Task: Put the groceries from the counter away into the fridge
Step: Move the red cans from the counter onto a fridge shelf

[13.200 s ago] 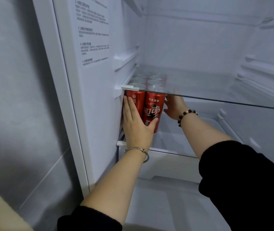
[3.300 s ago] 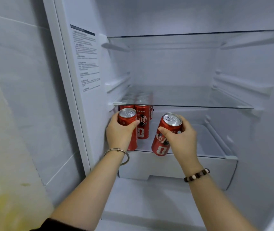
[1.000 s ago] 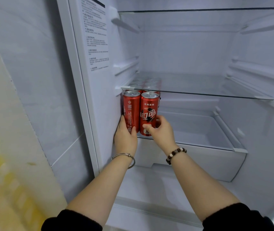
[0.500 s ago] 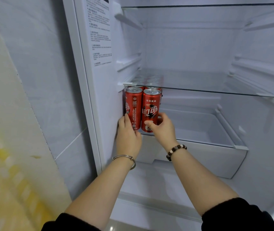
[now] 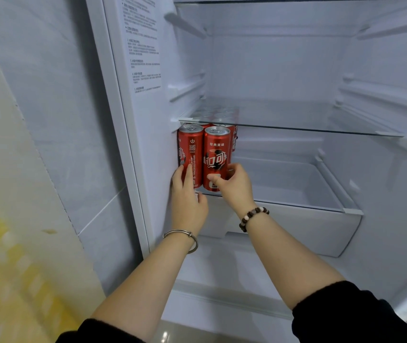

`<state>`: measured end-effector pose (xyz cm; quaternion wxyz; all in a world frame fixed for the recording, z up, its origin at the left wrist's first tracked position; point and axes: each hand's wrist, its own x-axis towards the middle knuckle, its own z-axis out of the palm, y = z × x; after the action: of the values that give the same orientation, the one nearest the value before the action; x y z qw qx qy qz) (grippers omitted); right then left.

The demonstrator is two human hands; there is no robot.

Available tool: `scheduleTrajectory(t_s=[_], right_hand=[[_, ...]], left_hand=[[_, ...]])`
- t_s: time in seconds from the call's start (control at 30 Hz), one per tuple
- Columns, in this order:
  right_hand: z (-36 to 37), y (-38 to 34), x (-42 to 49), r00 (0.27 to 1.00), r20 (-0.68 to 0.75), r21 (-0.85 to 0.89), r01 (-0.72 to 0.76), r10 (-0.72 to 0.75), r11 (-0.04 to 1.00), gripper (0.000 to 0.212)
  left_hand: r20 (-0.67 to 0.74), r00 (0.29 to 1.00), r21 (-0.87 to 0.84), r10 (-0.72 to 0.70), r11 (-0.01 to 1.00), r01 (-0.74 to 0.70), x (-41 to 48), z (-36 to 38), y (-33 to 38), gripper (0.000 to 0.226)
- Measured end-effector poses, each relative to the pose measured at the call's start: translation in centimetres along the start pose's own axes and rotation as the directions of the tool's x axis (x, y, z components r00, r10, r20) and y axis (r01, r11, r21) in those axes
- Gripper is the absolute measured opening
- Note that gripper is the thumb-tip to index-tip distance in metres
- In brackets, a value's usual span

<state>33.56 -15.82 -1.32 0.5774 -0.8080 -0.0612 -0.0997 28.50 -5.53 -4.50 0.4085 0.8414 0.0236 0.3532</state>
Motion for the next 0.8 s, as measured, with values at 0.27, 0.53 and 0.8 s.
scheduleTrajectory(t_s=[0.27, 0.53, 0.8], right_hand=[[-1.0, 0.1, -1.5, 0.999, 0.026, -0.061, 0.023, -0.022, 0.998, 0.052], [-4.6, 0.6, -5.5, 0.967, -0.176, -0.255, 0.137, -0.185, 0.957, 0.043], [-8.8, 2.5, -14.5, 0.932, -0.277, -0.411, 0.105, -0.234, 0.905, 0.046]], left_hand=[[-0.013, 1.000, 0.019, 0.003, 1.000, -0.003, -0.5, -0.8, 0.4, 0.060], [0.087, 0.976, 0.121, 0.198, 0.971, -0.208, -2.8, -1.7, 2.9, 0.046], [0.346, 0.856, 0.056, 0.384, 0.902, -0.428, -8.8, -1.8, 5.6, 0.060]])
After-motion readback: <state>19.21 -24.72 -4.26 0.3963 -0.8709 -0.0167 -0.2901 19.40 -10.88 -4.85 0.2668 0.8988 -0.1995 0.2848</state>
